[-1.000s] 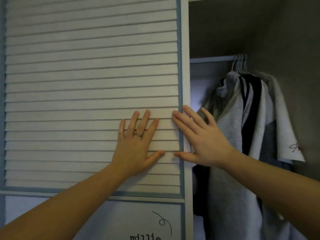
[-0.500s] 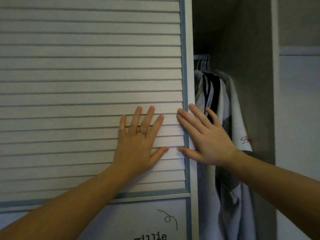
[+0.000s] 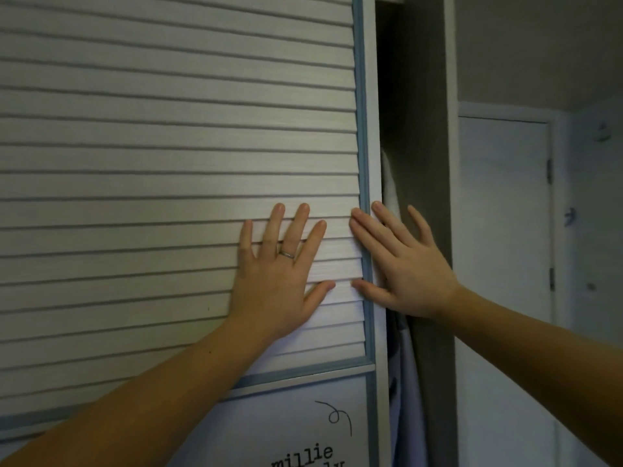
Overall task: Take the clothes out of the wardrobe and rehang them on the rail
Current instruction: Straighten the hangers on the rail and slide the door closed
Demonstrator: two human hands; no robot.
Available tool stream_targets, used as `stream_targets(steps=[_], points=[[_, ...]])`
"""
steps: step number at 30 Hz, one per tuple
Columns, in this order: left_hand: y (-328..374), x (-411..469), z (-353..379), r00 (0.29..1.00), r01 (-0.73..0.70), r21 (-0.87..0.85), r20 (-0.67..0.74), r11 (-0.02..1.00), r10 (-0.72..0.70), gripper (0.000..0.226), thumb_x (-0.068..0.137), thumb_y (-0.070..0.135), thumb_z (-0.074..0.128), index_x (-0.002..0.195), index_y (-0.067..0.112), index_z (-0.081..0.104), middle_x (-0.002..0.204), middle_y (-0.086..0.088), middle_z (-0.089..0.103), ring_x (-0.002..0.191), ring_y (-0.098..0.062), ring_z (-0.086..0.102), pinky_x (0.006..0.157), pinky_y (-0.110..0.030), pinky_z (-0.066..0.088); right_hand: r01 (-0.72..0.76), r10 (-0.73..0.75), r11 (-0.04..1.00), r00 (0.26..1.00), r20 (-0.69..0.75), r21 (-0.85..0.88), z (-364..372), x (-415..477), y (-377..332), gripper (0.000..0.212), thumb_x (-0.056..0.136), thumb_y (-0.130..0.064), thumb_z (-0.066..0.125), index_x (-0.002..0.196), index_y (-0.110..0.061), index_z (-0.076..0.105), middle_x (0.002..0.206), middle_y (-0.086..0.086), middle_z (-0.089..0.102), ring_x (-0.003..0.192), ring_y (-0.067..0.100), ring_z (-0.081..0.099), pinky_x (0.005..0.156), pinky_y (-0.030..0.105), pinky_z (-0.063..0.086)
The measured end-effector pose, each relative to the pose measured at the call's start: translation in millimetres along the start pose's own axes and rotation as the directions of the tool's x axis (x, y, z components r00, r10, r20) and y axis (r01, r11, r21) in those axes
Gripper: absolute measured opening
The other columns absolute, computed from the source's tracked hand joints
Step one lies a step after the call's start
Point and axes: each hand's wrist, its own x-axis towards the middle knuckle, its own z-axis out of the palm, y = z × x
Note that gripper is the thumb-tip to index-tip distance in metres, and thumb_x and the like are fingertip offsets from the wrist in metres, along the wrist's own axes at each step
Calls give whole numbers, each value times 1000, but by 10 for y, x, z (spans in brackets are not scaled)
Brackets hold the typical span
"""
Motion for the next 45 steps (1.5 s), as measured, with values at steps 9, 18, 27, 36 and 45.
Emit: stream_targets(steps=[9,18,27,36,45], points=[[452,231,44,1000,-25,-25,2,999,25,84,93,72,28,160,24,12,167,-7,-4,153,-34,-1,118,-64,3,-45,61,992,989,134,-116,-75,-270,397,86,92,-73,25,157,-20,8,164,0,4,151,21,1,118,59,6],[752,373,83,999,-40,-42,-24,998,39,83,94,71,31,160,23,14,167,-9,-3,153,-34,1,117,-64,5,-38,65,985,986,152,-171,-83,-446,665,86,92,-72,26,157,-19,7,164,0,4,151,19,1,119,57,1],[890,442,125,999,-34,-42,-31,999,33,83,94,71,27,160,23,11,167,-9,-5,153,-34,-1,117,-65,5,-39,64,982,989,131,-186,-23,-528,792,85,92,-71,29,157,-19,9,164,0,4,151,18,0,118,59,3],[896,446,127,999,-25,-13,-22,1000,25,83,94,72,26,160,24,11,167,-8,-5,153,-34,-1,117,-65,4,-39,59,986,991,116,-163,29,-544,826,85,93,-71,27,157,-20,7,164,-2,3,151,17,-2,118,60,3],[904,447,119,999,-28,-29,-38,999,27,82,92,69,38,158,24,24,167,-7,6,153,-34,7,118,-64,6,-34,46,995,990,130,-93,24,-562,855,83,94,-69,25,157,-20,5,164,-2,1,151,18,-2,118,59,2]])
